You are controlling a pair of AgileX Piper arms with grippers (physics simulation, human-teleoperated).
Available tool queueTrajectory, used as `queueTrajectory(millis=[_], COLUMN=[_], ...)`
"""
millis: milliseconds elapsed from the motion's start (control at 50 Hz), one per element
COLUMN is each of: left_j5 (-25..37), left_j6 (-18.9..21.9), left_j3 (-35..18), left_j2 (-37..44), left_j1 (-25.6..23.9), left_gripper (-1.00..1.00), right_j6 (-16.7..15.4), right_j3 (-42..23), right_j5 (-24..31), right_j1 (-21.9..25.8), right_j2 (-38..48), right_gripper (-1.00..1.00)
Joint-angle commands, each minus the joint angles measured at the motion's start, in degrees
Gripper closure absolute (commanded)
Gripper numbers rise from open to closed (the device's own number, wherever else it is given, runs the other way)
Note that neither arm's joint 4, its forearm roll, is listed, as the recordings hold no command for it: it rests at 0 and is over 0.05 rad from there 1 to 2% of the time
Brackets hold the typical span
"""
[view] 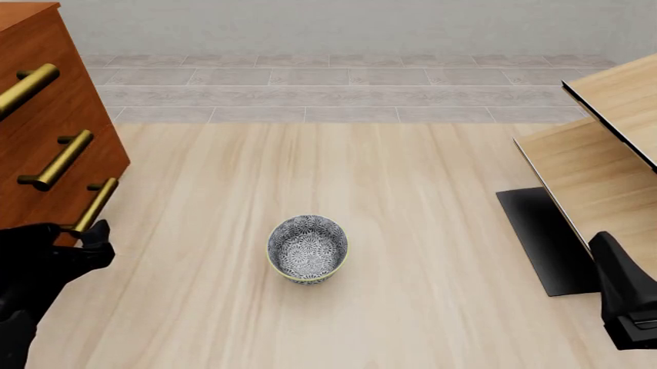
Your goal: Close the bottom drawer of the cabinet.
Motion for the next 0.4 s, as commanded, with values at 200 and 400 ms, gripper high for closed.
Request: queueTrajectory(millis=[200,400], left_j5=[0.0,0.0], left_j6=[1.4,1.4], left_j3=[0.3,0.4], left_j2=[-1.0,-1.2], left_j1=[4.8,5.0], left_gripper=[-1.0,-1.0], right_j6=[-0.1,-0.2], right_j3=[0.1,0.0], right_j5=[-0.2,-0.1], right_j1=[0.0,0.1], right_j2=[0.0,0.0], right_gripper=[-1.0,-1.0])
